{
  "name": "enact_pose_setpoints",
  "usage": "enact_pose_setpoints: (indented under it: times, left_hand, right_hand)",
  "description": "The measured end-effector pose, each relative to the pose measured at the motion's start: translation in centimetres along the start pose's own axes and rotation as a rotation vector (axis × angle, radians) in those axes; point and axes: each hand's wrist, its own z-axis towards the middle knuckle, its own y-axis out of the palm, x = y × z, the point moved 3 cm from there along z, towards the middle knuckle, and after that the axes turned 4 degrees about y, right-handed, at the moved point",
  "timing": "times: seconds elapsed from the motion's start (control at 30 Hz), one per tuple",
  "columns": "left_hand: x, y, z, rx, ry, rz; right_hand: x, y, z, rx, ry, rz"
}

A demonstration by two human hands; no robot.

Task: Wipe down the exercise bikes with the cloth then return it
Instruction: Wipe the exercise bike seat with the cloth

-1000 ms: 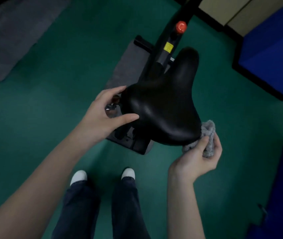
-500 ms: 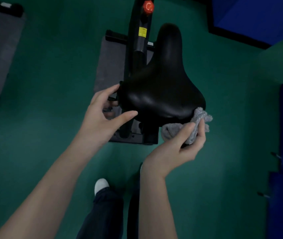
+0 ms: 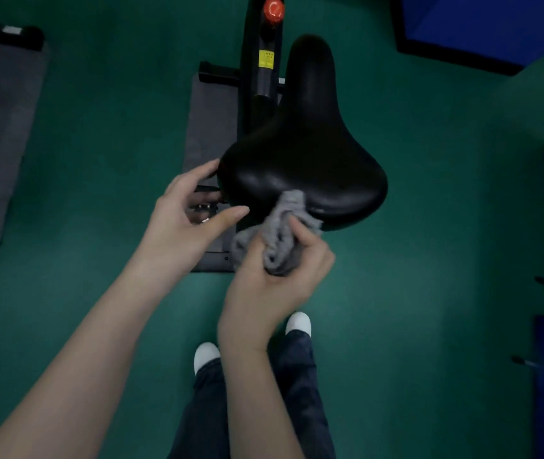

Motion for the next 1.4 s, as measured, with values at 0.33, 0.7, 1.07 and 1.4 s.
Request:
enact_pose_setpoints:
  times: [0.33, 0.7, 1.07, 1.4]
  left_hand:
    - [2.2, 0.1, -1.6, 0.094, 0.019, 0.149]
    - [10.2, 6.7, -3.7, 0.091, 0.166, 0.264]
    - [18.8, 21.5, -1.1, -0.087, 0.223, 0.223]
    - [24.8, 36.3, -1.9, -0.378, 0.268, 0.061]
  right_hand:
    - [-3.6, -2.7, 3.0, -0.232, 0.104, -0.017]
    - [-10.1, -7.5, 15.6, -0.382, 0.125, 0.015]
    - [-14.1, -14.5, 28.3, -0.48, 0.194, 0.04]
    - [-17.0, -21.6, 37.4, -0.512, 0.183, 0.159]
